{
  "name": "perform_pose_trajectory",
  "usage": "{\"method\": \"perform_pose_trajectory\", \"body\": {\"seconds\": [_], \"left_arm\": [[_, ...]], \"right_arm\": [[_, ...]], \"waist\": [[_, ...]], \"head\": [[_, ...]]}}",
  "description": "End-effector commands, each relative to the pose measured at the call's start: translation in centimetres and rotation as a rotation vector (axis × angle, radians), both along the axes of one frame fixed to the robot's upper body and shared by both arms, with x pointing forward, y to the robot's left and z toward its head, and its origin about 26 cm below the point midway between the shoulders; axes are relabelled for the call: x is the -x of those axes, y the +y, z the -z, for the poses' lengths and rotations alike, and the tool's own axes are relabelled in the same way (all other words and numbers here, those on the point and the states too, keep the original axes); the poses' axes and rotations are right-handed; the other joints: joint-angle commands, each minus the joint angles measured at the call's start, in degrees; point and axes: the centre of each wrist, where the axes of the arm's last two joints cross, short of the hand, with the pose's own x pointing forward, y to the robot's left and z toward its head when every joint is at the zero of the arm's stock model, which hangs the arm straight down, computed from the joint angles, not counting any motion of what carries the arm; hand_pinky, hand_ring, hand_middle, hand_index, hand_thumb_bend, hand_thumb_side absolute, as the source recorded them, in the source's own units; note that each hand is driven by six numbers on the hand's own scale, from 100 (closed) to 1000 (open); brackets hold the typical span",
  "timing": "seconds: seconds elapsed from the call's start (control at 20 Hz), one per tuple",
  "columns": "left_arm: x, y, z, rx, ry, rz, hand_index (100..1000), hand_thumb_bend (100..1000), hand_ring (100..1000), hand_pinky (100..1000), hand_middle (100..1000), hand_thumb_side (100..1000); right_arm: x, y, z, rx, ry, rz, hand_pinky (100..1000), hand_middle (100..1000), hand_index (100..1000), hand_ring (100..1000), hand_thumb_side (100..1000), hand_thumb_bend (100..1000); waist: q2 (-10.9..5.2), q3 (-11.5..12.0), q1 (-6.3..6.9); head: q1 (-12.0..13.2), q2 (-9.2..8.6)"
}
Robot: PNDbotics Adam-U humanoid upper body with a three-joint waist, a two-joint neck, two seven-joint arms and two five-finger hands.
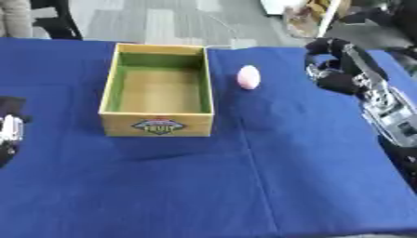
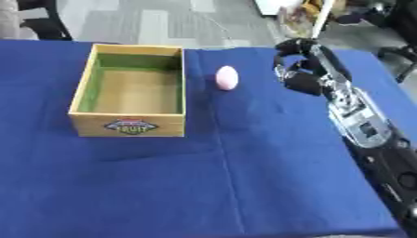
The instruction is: Pick up objects on the table and place them in the box.
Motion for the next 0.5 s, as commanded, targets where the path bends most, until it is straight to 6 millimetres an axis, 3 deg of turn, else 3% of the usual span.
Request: {"method": "perform_pose_trajectory", "body": {"seconds": [0.05,0.1,0.25,0.35,0.5], "left_arm": [[0.1,0.2,-1.1,-0.018,-0.037,0.01,649,100,749,636,536,100],[0.1,0.1,-1.1,-0.022,-0.039,0.015,657,100,749,636,537,100],[0.0,0.0,-1.2,-0.034,-0.044,0.036,674,273,751,638,539,100],[0.0,0.0,-1.3,-0.039,-0.047,0.047,674,273,751,638,539,100],[0.0,-0.2,-1.4,-0.047,-0.054,0.065,682,310,752,639,540,100]], "right_arm": [[0.0,-0.5,-1.9,0.045,-0.039,-0.005,509,611,743,800,198,100],[-0.1,-0.5,-2.1,0.055,-0.041,-0.01,513,616,746,804,198,100],[-0.5,-0.6,-2.7,0.098,-0.053,-0.029,534,655,766,829,199,100],[-0.8,-0.7,-3.0,0.124,-0.061,-0.045,534,655,766,829,199,100],[-1.6,-1.0,-4.0,0.199,-0.072,-0.07,619,749,818,903,207,100]], "waist": [[-0.81,0.2,0.13],[-0.76,0.3,0.12],[-0.62,0.8,0.08],[-0.54,1.0,0.06],[-0.31,2.1,-0.12]], "head": [[0.0,-0.07],[-0.1,-0.11],[-0.3,-0.25],[-0.4,-0.32],[-0.9,-0.58]]}}
